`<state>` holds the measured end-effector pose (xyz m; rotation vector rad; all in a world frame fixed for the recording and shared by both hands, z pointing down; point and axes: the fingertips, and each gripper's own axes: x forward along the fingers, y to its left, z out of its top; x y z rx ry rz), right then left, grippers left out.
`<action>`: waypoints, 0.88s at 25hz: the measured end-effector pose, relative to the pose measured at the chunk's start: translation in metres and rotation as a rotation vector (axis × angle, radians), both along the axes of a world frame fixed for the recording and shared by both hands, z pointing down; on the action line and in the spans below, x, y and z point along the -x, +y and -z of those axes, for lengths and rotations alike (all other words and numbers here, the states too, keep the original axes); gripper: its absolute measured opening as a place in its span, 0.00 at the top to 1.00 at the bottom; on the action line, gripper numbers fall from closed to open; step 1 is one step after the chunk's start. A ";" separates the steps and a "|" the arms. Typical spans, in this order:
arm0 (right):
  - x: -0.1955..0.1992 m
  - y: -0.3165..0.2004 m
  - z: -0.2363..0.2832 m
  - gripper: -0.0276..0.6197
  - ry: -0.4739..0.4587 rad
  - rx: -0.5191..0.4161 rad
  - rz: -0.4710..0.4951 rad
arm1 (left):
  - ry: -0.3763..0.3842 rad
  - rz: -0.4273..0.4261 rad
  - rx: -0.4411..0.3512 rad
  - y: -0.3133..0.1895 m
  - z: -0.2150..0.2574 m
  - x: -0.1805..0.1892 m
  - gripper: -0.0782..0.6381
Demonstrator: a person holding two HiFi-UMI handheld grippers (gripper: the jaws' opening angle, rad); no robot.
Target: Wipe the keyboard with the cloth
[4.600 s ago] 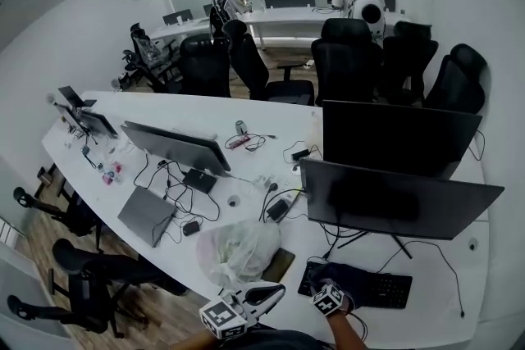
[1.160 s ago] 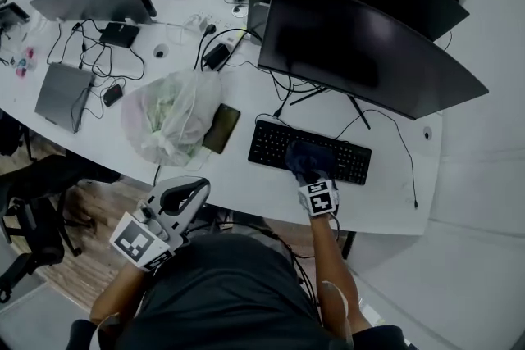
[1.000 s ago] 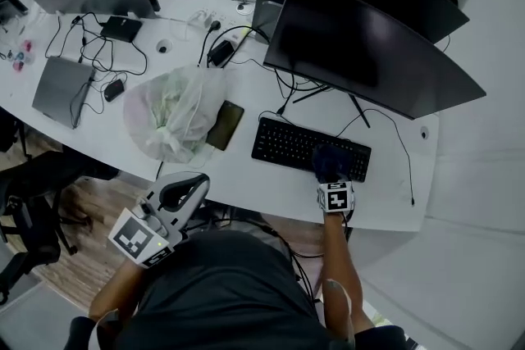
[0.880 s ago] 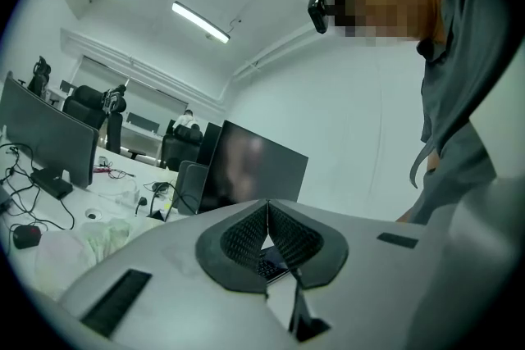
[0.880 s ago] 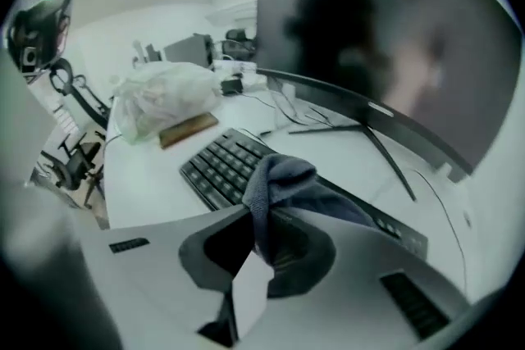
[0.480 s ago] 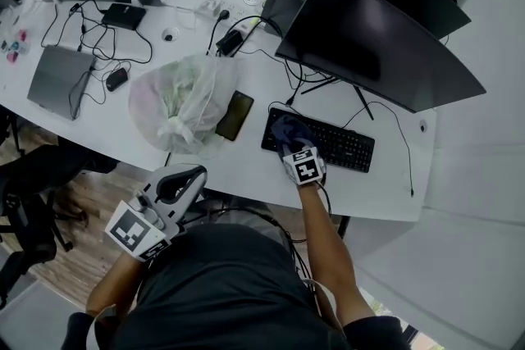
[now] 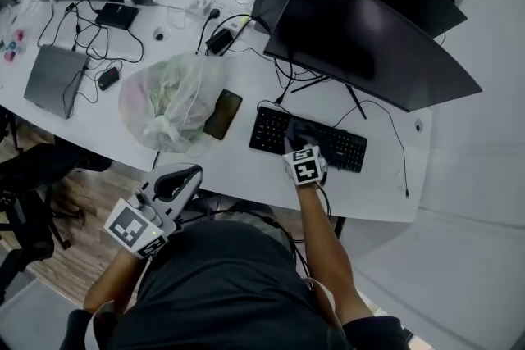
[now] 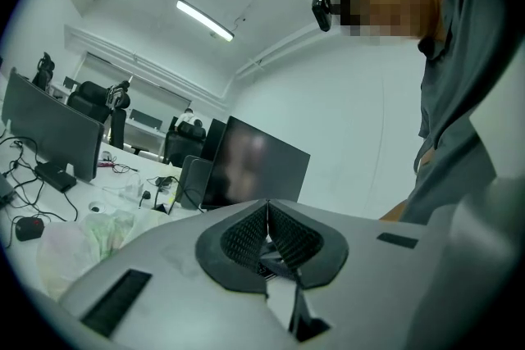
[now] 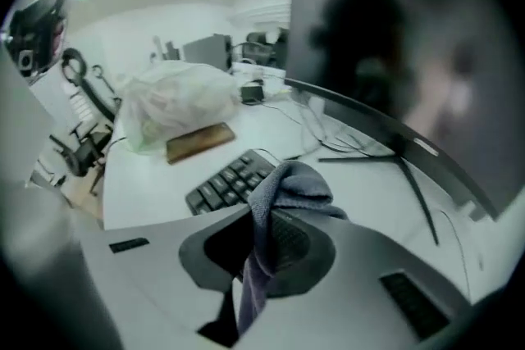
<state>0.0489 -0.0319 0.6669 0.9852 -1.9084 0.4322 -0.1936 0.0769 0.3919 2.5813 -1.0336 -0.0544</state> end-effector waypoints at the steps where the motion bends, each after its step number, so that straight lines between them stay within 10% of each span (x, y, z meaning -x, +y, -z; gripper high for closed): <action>1: 0.026 0.003 -0.010 0.92 -0.010 0.021 0.090 | -0.013 -0.008 -0.003 -0.002 0.001 -0.010 0.88; 5: 0.021 0.005 -0.029 0.92 -0.026 0.041 0.185 | -0.039 -0.018 -0.023 -0.013 0.014 -0.058 0.88; 15: -0.295 0.015 0.004 0.92 0.098 -0.033 -0.297 | -0.071 0.023 0.002 -0.021 0.012 -0.150 0.88; 18: -0.263 -0.012 0.027 0.92 0.027 -0.115 -0.229 | -0.083 0.031 0.020 -0.023 0.005 -0.169 0.88; 22: -0.150 -0.027 0.008 0.92 -0.031 -0.083 0.108 | -0.116 0.012 0.035 -0.024 0.006 -0.197 0.88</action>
